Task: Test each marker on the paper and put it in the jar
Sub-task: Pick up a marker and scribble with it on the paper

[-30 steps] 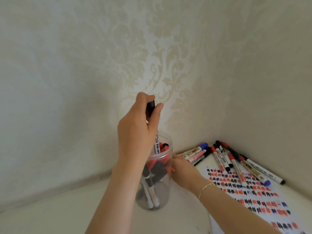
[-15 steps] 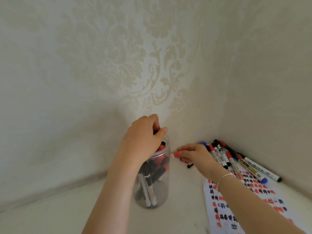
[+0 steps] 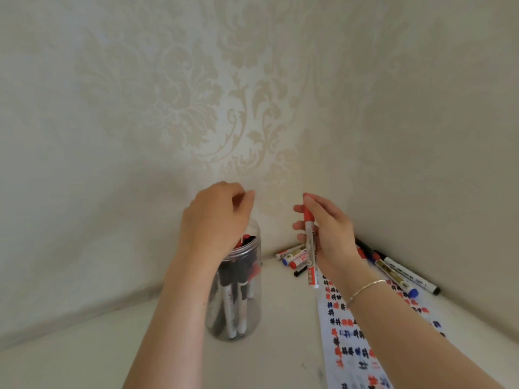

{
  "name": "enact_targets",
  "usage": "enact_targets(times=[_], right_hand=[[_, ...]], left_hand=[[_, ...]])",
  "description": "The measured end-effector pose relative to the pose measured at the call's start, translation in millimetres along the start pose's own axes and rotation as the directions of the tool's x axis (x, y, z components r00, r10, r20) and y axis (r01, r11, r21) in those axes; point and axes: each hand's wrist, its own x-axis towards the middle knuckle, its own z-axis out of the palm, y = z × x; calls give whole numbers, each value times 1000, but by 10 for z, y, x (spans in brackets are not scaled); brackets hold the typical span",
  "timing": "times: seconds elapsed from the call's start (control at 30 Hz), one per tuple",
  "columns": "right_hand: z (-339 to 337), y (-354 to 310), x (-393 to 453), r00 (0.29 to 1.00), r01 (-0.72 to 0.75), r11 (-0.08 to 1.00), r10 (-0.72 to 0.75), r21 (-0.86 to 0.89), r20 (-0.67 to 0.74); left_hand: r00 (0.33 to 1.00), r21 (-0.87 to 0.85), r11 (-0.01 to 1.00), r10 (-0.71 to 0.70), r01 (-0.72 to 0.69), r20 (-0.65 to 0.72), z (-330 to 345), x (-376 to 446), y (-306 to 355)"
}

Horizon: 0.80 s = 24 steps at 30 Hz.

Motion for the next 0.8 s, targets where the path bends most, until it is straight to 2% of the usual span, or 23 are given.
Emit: enact_targets(times=[0.07,0.13,0.23,0.3,0.4,0.47,0.57,0.63,0.67,0.7,0.73,0.77,0.8], right_hand=[[23,-54,-31,997,-41,998,38,43,62],[26,-113,-48,977,-135,987,117,91,178],[-49,-200,-102,883,-244,969,210,28,419],[-154,-241,-161,858,-216,974,221,-64,463],[-357,-281,-248,899,-179,970,228,-162,374],[-524,-310,-296,904,-160,916,285,-367,318],[-742,-396,-335,896,-109,679,384,-726,224],[-856,-461,-325,901,-118,522,415,-845,130],[-919,-486,-310,902,-131,485,420,-865,99],[-980,-516,-295,903,-148,470,423,-870,75],[-1049,-540,-284,902,-177,506,426,-844,67],[-1120,-552,-271,899,-224,602,432,-766,77],[-1187,-550,-258,894,-289,742,435,-606,106]], left_hand=[[990,-158,980,113,-124,-78,-29,-52,142],[972,-236,946,235,-223,23,19,-80,296],[934,-214,954,261,-211,244,209,-140,497],[926,-225,963,217,-151,309,339,-193,580],[932,-170,980,156,-105,327,481,-208,603],[905,-109,987,152,-118,398,564,-217,592],[849,-81,988,156,-133,504,721,-293,578],[837,-124,983,181,-136,516,806,-388,588],[821,-166,977,204,-135,533,838,-437,589],[795,-217,969,224,-120,563,867,-483,581],[763,-265,959,242,-97,599,883,-528,566],[735,-299,951,260,-81,626,891,-572,546],[719,-323,943,276,-77,638,896,-610,530]])
